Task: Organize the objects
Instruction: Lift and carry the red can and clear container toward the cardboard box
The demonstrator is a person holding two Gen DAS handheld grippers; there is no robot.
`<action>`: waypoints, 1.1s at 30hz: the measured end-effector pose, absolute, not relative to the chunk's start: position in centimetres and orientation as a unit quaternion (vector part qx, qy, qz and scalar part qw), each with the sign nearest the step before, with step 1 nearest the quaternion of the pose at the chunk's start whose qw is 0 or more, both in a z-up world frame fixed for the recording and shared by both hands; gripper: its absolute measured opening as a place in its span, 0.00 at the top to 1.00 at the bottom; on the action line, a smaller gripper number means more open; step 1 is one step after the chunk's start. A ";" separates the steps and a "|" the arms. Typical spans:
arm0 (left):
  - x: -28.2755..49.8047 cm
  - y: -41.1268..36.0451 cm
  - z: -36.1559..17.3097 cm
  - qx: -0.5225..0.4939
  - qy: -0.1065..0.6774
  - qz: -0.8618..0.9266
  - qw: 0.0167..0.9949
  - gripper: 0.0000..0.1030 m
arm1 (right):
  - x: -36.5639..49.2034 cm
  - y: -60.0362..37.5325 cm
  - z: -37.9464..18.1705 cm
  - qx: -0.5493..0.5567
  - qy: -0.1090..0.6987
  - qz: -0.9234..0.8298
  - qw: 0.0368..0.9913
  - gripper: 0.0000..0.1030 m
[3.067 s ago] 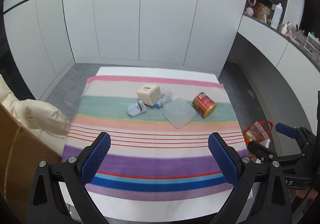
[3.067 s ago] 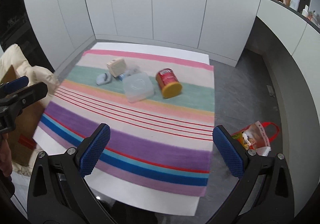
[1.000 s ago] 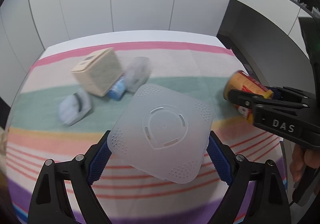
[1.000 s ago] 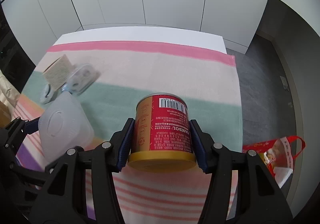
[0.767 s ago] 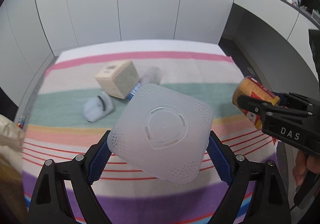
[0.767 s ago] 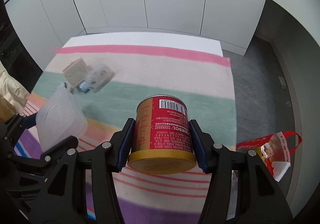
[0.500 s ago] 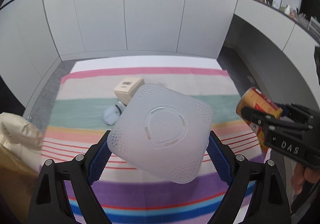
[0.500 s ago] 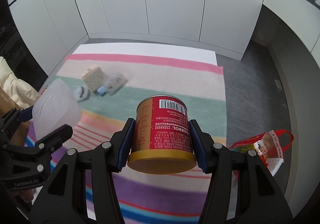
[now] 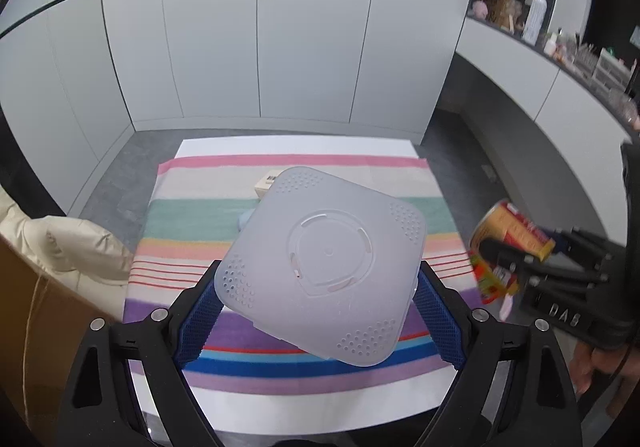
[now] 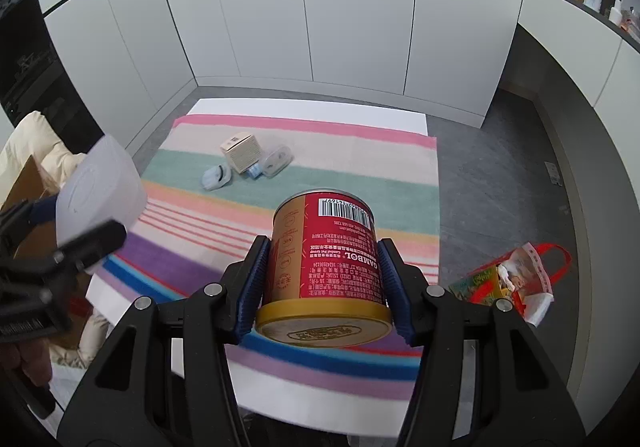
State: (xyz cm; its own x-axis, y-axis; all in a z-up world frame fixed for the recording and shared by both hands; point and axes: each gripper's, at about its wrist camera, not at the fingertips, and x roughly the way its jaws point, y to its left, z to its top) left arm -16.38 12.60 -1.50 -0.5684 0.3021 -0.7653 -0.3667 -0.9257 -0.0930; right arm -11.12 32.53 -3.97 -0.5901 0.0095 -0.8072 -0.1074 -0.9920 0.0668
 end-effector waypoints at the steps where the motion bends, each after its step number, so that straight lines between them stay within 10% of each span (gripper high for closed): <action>1: -16.0 12.5 -1.1 -0.421 0.035 0.886 0.189 0.12 | -10.6 32.4 -3.6 -0.451 0.052 0.890 0.032 0.45; 33: -14.2 -0.7 -0.4 -0.393 -0.019 0.914 0.099 0.12 | -11.7 21.8 -0.7 -0.427 -0.010 0.903 -0.036 0.45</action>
